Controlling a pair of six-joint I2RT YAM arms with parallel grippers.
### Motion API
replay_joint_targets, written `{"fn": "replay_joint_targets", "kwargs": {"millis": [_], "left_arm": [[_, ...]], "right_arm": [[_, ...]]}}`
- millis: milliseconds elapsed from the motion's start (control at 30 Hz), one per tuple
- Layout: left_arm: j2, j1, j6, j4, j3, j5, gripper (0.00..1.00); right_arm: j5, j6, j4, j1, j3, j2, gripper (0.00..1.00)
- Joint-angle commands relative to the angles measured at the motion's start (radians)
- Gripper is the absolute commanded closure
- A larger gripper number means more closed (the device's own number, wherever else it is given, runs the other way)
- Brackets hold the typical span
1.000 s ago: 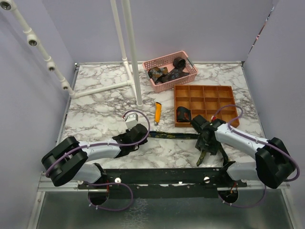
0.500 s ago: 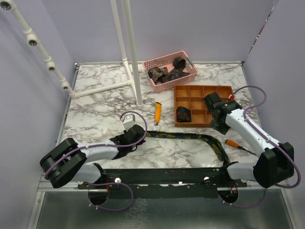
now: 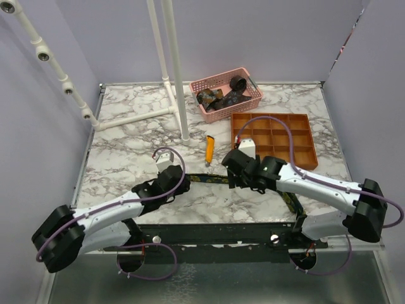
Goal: Roll the ties
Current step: Flatten out the tie at the center of the board.
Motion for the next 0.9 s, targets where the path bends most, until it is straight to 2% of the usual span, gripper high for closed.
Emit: {"fn": "replay_joint_targets", "kwargs": {"millis": [0,100,167,267,300,333,367,467,533,667,867], "left_arm": [[-0.196,0.006,-0.013,-0.24,0.057,-0.001,0.54],[-0.319,0.007,-0.031,-0.376,0.094,-0.046,0.53],[-0.374,0.006,-0.042,-0.454,0.117,-0.078,0.48],[-0.418,-0.005,-0.096,-0.586,0.146,-0.154,0.3],[-0.428,-0.019,-0.126,-0.608,0.147,-0.179,0.22],[-0.436,-0.026,-0.154,-0.624,0.145,-0.21,0.05],[-0.44,-0.028,-0.185,-0.653,0.145,-0.237,0.01],[-0.454,-0.028,-0.253,-0.715,0.155,-0.292,0.01],[-0.47,-0.028,-0.29,-0.751,0.171,-0.317,0.01],[-0.529,-0.028,-0.332,-0.78,0.188,-0.335,0.01],[-0.585,-0.029,-0.337,-0.865,0.273,-0.382,0.01]], "right_arm": [[0.001,-0.151,0.297,0.063,-0.051,0.074,0.28],[-0.013,-0.223,0.454,0.066,-0.052,0.153,0.28],[-0.018,-0.271,0.512,0.067,-0.026,0.227,0.27],[-0.036,-0.347,0.57,0.067,0.017,0.317,0.25],[-0.054,-0.375,0.602,0.066,0.013,0.326,0.24],[-0.074,-0.402,0.628,0.067,0.004,0.328,0.22],[-0.083,-0.438,0.652,0.067,-0.004,0.328,0.2],[-0.143,-0.545,0.683,0.067,-0.011,0.342,0.12],[-0.189,-0.625,0.691,0.067,-0.008,0.356,0.1],[-0.339,-0.754,0.71,0.066,-0.012,0.376,0.1],[-0.431,-0.839,0.66,0.065,0.046,0.471,0.15]]}}
